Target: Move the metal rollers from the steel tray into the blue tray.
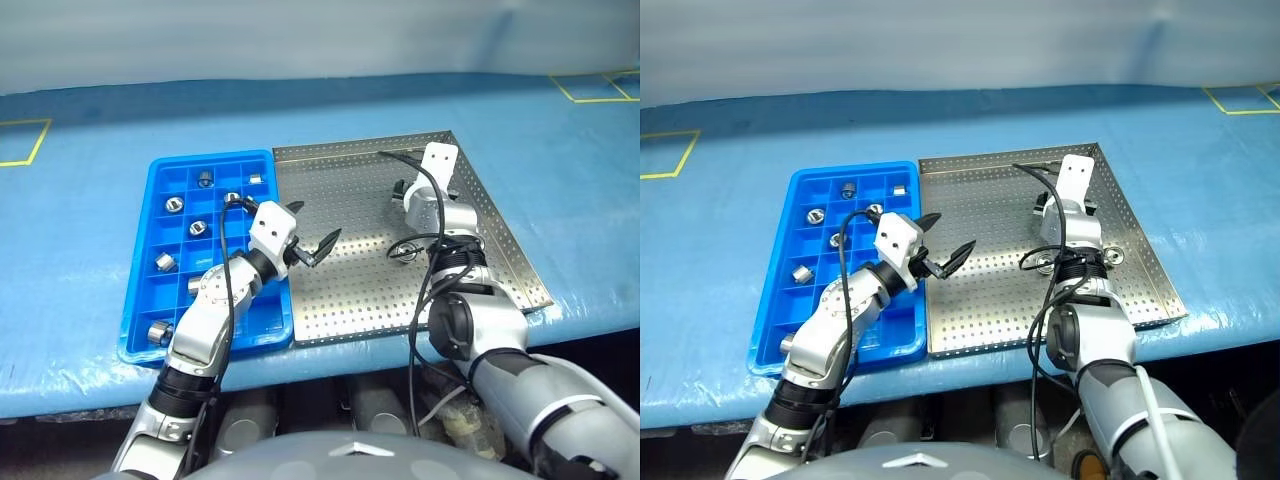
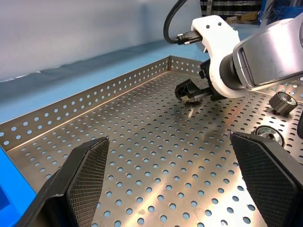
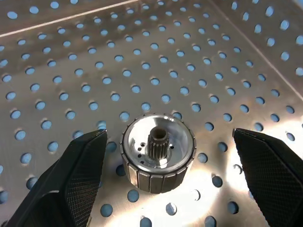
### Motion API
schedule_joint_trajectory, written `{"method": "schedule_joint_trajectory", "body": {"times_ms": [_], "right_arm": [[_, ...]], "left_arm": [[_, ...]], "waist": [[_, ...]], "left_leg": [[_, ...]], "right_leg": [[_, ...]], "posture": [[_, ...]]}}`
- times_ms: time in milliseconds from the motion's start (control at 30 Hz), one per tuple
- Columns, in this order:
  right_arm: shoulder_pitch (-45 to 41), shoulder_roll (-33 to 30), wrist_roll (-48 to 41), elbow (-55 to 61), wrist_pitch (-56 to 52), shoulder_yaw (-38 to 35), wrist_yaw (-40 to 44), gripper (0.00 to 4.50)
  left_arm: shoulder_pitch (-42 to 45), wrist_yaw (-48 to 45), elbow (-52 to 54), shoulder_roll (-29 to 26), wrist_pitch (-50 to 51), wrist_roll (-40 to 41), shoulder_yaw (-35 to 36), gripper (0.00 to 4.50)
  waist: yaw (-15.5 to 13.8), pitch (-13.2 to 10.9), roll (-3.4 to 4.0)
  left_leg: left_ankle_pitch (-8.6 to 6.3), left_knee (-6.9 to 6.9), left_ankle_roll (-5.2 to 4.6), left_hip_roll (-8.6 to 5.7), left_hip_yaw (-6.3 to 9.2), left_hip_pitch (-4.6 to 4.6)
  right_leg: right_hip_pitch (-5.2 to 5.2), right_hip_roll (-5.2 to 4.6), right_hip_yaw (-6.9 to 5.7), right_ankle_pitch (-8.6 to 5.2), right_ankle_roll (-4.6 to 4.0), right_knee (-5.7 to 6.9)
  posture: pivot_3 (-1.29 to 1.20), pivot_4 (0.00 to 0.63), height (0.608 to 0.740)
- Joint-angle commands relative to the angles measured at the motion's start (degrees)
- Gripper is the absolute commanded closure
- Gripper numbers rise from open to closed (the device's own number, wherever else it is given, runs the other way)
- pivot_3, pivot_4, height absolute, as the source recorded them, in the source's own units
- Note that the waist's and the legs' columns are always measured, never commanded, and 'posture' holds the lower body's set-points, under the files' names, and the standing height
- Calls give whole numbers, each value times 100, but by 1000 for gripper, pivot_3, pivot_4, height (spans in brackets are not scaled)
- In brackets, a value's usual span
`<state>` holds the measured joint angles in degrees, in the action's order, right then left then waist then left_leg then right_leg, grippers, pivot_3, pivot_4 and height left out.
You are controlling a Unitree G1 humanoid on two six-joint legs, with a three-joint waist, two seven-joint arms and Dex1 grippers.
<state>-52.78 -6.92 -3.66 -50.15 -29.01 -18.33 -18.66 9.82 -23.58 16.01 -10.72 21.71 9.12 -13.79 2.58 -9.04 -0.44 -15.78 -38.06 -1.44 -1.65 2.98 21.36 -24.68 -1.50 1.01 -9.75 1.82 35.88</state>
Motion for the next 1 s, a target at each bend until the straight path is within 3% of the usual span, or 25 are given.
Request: {"method": "schedule_joint_trajectory", "body": {"times_ms": [33, 100, 200, 333, 533, 667, 833, 1000], "right_arm": [[-182, -79, -47, -245, 252, 34, 28, 192], [-168, -75, -24, -303, 346, 97, 32, 609], [-132, -26, -81, -128, 312, 120, 38, 1582], [184, 181, -113, 1040, -155, 375, 192, 2789], [1063, 395, -230, 3833, -1278, 1299, 1042, 2782], [1551, 432, -558, 5423, -1790, 2117, 1940, 2782], [1738, 472, -743, 6074, -1902, 2881, 2694, 2782], [1870, 617, -916, 6149, -1766, 3542, 3363, 2782]], "left_arm": [[-7, 42, 377, 22, -8, 27, 44, 5], [-12, 51, 399, 21, 5, 24, 43, 0], [-27, 48, 454, -6, 25, 25, 51, 0], [-129, 19, 624, -116, -15, 62, 157, 0], [-437, 257, 869, -81, -246, 104, 588, 0], [-921, 390, 1163, -155, -704, 202, 1240, 0], [-1682, 259, 1445, -299, -1510, 260, 1678, 0], [-2690, -108, 1877, -582, -1631, 674, 2080, 0]], "waist": [[-6, 0, 0], [-19, 0, 0], [-45, 0, 0], [-46, 0, 2], [-56, 0, 9], [-59, 0, 9], [-192, 0, 9], [-348, -1, 5]], "left_leg": [[0, -1, 0, 0, -1, -1], [0, -1, 0, 0, -2, -3], [0, -2, 0, 1, -3, -4], [0, 0, 0, 1, -1, 1], [1, 3, 2, 5, -1, 31], [0, 10, 2, 8, -2, 34], [4, 12, 9, 10, -1, 33], [4, 9, 9, 8, 1, 32]], "right_leg": [[1, 0, 1, 0, 0, 0], [1, 1, 2, 0, 1, 1], [2, 1, 2, 0, 1, 2], [-3, 1, 3, 0, 1, 0], [-43, 0, 4, 1, 0, 12], [-51, -1, 2, -1, -2, 10], [-55, -1, -8, -6, -12, 12], [-50, -6, -11, -8, -14, 7]], "posture": [[17, 150, 740], [17, 150, 740], [19, 150, 740], [13, 150, 740], [39, 150, 740], [73, 150, 740], [129, 150, 740], [201, 150, 740]]}}
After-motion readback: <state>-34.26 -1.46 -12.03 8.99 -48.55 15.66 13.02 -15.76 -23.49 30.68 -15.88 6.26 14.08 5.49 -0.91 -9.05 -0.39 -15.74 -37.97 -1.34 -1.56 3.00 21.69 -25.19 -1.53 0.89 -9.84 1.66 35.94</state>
